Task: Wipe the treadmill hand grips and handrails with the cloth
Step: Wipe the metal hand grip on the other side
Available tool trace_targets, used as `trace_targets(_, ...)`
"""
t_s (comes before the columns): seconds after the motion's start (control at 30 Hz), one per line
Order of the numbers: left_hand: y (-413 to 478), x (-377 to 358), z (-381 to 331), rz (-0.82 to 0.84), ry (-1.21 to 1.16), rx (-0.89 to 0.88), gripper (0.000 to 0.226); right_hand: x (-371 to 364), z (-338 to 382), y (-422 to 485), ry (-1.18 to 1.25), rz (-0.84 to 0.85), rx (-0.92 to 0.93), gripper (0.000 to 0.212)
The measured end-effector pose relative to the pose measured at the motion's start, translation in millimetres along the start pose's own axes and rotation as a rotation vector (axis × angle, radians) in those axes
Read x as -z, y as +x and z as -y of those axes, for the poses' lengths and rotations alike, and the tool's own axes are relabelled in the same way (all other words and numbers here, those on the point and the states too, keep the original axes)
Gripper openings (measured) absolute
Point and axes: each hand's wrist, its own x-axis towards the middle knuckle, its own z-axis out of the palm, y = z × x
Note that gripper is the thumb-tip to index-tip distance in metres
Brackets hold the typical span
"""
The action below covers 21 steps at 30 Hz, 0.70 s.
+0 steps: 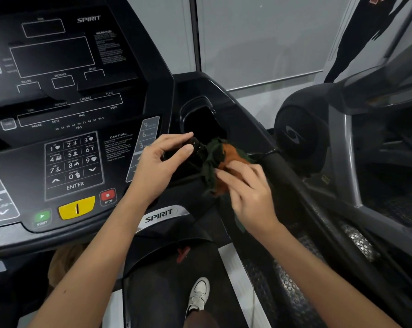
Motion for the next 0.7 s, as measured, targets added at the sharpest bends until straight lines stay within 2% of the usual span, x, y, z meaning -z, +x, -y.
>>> trace_targets(0.23, 1.0, -1.4, -0.4, -0.004, 0.013, -0.021, 0.025, -15.9, 15.6, 5.9, -0.222, 0.055, 0.043, 0.048)
trace_targets(0.3, 0.9, -1.0, 2.4, -0.003, 0.011, -0.012, 0.025, -9.4, 4.8, -10.1, -0.229, 0.019, 0.031, 0.041)
trace_targets(0.43, -0.5, -1.3, 5.7, -0.020, -0.007, -0.006, 0.022, 3.7, -13.8, -36.3, -0.086, -0.002, -0.068, 0.026)
trace_targets(0.6, -0.9, -4.0, 7.2, -0.041, -0.017, -0.011, 0.023, 6.8, -0.5, -5.8, 0.065, 0.054, -0.327, 0.043)
trace_targets(0.7, -0.8, -5.4, 6.5, -0.056, -0.024, -0.008, 0.023, -6.1, 5.2, 36.6, 0.222, 0.197, -0.416, 0.044)
